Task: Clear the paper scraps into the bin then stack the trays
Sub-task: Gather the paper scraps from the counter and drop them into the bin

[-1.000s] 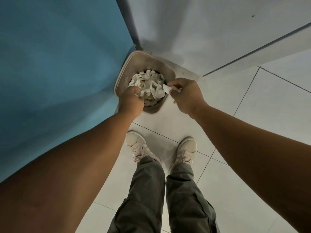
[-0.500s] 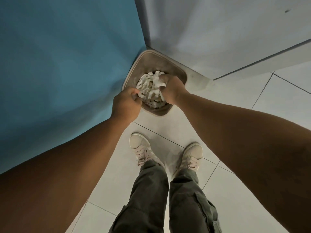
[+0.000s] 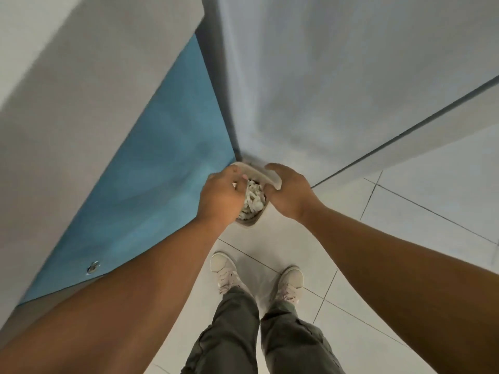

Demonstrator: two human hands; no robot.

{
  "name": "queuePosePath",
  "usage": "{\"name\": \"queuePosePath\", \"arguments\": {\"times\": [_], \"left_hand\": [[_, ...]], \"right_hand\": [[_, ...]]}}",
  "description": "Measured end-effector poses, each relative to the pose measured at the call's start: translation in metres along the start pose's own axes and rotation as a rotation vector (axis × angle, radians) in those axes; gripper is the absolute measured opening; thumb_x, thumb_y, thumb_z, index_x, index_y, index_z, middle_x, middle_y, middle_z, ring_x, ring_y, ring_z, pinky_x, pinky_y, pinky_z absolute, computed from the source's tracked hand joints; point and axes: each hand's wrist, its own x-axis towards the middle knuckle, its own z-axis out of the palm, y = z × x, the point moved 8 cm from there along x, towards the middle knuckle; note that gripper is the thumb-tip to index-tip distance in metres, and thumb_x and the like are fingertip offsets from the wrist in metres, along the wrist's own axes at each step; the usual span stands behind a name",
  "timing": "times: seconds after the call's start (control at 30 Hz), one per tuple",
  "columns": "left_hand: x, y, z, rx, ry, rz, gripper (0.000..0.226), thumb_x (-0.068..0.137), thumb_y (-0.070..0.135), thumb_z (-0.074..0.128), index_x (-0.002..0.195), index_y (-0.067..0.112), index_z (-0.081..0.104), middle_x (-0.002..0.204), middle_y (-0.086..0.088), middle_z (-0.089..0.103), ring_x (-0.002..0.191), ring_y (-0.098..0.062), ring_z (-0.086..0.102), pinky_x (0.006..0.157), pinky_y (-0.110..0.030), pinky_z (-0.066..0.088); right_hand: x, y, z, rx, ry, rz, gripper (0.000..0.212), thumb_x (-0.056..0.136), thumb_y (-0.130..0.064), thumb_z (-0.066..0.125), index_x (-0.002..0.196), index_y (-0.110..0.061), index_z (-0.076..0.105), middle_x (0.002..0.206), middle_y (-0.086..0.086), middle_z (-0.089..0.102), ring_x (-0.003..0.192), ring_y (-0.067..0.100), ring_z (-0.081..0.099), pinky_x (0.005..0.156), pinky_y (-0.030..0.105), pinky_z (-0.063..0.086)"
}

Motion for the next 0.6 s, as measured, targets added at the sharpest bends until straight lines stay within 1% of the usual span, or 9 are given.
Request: {"name": "queuePosePath", "arguments": {"times": [0.03, 0.1, 0.2, 0.27, 0.33, 0.4, 0.47, 0.53, 0.6], "left_hand": [[-0.010, 0.018, -0.015, 0.035, 0.017, 0.036, 0.034, 0.097, 0.039, 0.051, 0.128, 0.027, 0.060, 0.118, -0.011, 0.063, 0.114, -0.027, 0.056, 0.098, -0.036, 0.046], [-0.031, 0.054, -0.048, 0.055, 0.062, 0.100, 0.037, 0.099, 0.036, 0.053, 0.132, 0.023, 0.057, 0.126, -0.009, 0.061, 0.122, -0.023, 0.051, 0.100, -0.033, 0.040], [-0.063, 0.101, -0.096, 0.026, 0.117, 0.172, 0.039, 0.098, 0.038, 0.053, 0.134, 0.023, 0.055, 0.131, -0.003, 0.058, 0.126, -0.018, 0.047, 0.102, -0.027, 0.035], [-0.082, 0.129, -0.130, 0.013, 0.165, 0.224, 0.040, 0.098, 0.038, 0.052, 0.135, 0.023, 0.055, 0.131, 0.000, 0.058, 0.127, -0.016, 0.046, 0.100, -0.023, 0.032], [-0.102, 0.150, -0.163, 0.003, 0.219, 0.267, 0.041, 0.099, 0.040, 0.050, 0.136, 0.023, 0.054, 0.134, 0.001, 0.058, 0.129, -0.016, 0.047, 0.101, -0.023, 0.032], [-0.121, 0.161, -0.194, -0.022, 0.277, 0.275, 0.041, 0.099, 0.042, 0.049, 0.137, 0.026, 0.053, 0.135, 0.002, 0.057, 0.129, -0.015, 0.048, 0.101, -0.024, 0.033], [-0.141, 0.166, -0.223, -0.041, 0.343, 0.282, 0.040, 0.100, 0.042, 0.050, 0.137, 0.027, 0.052, 0.135, 0.004, 0.057, 0.127, -0.013, 0.049, 0.099, -0.020, 0.031], [-0.159, 0.165, -0.251, -0.070, 0.405, 0.273, 0.039, 0.100, 0.039, 0.051, 0.137, 0.027, 0.053, 0.134, 0.007, 0.057, 0.126, -0.011, 0.049, 0.098, -0.017, 0.030], [-0.172, 0.158, -0.281, -0.107, 0.475, 0.256, 0.037, 0.099, 0.035, 0.054, 0.135, 0.025, 0.055, 0.131, 0.008, 0.060, 0.123, -0.012, 0.052, 0.096, -0.016, 0.032]], "right_hand": [[-0.011, -0.016, -0.017, -0.013, 0.007, -0.032, 0.042, 0.091, -0.018, 0.056, 0.132, -0.019, 0.054, 0.131, 0.003, 0.058, 0.121, 0.023, 0.052, 0.094, 0.021, 0.035], [-0.035, -0.046, -0.050, 0.006, 0.031, -0.062, 0.042, 0.092, -0.021, 0.057, 0.133, -0.019, 0.053, 0.135, 0.001, 0.056, 0.123, 0.021, 0.050, 0.097, 0.020, 0.035], [-0.068, -0.091, -0.098, 0.027, 0.100, -0.143, 0.042, 0.094, -0.025, 0.058, 0.135, -0.024, 0.053, 0.143, -0.005, 0.050, 0.132, 0.014, 0.043, 0.103, 0.015, 0.025], [-0.088, -0.123, -0.126, 0.030, 0.133, -0.222, 0.040, 0.095, -0.027, 0.057, 0.135, -0.025, 0.053, 0.144, -0.006, 0.049, 0.134, 0.011, 0.041, 0.109, 0.018, 0.026], [-0.105, -0.153, -0.150, 0.024, 0.165, -0.291, 0.040, 0.096, -0.027, 0.056, 0.135, -0.024, 0.053, 0.143, -0.006, 0.049, 0.134, 0.011, 0.041, 0.111, 0.021, 0.027], [-0.123, -0.182, -0.168, 0.003, 0.191, -0.365, 0.039, 0.096, -0.026, 0.055, 0.136, -0.022, 0.053, 0.142, -0.005, 0.050, 0.133, 0.012, 0.043, 0.108, 0.018, 0.027], [-0.137, -0.210, -0.179, -0.008, 0.203, -0.433, 0.040, 0.096, -0.024, 0.055, 0.136, -0.021, 0.053, 0.141, -0.005, 0.052, 0.131, 0.012, 0.045, 0.105, 0.016, 0.027], [-0.150, -0.237, -0.184, -0.021, 0.187, -0.491, 0.041, 0.096, -0.023, 0.055, 0.137, -0.022, 0.051, 0.141, -0.006, 0.051, 0.130, 0.010, 0.045, 0.104, 0.015, 0.026], [-0.159, -0.263, -0.184, -0.046, 0.169, -0.550, 0.042, 0.096, -0.023, 0.055, 0.138, -0.023, 0.050, 0.141, -0.007, 0.050, 0.131, 0.010, 0.044, 0.104, 0.014, 0.025]]}}
